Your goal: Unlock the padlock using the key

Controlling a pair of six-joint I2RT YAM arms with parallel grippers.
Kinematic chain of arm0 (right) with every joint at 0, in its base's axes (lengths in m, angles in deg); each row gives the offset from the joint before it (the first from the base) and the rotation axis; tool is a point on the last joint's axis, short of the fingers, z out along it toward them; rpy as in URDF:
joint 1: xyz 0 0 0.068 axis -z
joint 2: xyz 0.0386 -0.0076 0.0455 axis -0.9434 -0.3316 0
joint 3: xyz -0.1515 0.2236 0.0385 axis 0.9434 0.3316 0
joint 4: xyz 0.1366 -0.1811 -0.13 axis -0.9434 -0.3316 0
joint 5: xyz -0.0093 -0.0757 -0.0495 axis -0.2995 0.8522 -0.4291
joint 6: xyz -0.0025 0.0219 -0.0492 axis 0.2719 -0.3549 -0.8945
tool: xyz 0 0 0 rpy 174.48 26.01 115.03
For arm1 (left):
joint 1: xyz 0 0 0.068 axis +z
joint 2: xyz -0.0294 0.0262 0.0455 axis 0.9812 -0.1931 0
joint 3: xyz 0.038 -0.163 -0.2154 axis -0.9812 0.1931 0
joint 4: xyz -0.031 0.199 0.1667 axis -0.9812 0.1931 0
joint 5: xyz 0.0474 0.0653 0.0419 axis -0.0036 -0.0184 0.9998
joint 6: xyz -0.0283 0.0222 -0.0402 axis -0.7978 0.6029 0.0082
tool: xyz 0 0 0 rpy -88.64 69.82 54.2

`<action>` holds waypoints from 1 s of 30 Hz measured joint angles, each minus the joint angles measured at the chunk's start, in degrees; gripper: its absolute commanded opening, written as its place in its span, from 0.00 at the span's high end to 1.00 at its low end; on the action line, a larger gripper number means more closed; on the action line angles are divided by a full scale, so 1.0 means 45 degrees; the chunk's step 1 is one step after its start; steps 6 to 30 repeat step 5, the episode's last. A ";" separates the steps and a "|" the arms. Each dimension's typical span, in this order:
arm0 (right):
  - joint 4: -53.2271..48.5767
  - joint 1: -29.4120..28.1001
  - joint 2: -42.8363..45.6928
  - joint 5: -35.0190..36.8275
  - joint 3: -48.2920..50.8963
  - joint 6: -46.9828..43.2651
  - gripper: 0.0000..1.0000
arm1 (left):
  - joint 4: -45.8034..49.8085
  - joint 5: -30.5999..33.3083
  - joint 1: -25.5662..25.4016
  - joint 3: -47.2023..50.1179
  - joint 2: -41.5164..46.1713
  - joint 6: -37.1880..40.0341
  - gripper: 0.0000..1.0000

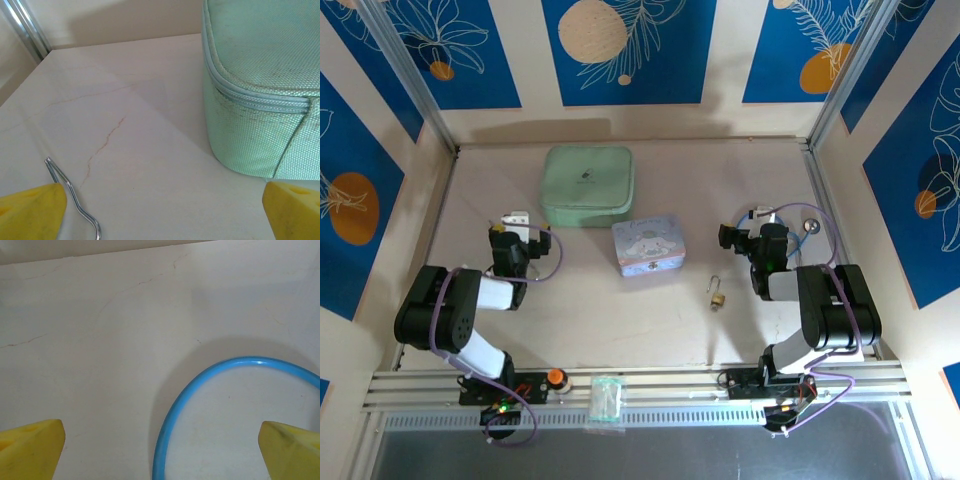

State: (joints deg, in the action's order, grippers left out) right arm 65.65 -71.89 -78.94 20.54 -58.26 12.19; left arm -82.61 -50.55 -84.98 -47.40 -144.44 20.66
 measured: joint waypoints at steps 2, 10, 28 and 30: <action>-0.0015 0.0019 0.0000 -0.0083 -0.0024 0.0000 0.01 | 0.0000 0.0000 0.0000 0.0000 0.0000 0.0000 0.00; -0.0015 0.0083 0.0000 -0.0238 -0.0117 0.0005 0.01 | 0.0005 0.0000 0.0000 0.0000 0.0000 0.0000 0.00; -0.0015 0.0083 0.0000 -0.0238 -0.0117 0.0005 0.01 | 0.0005 0.0000 0.0000 0.0000 0.0000 0.0000 0.00; -0.0015 0.0083 0.0000 -0.0238 -0.0117 0.0005 0.01 | 0.0005 0.0000 0.0000 0.0000 0.0000 0.0000 0.00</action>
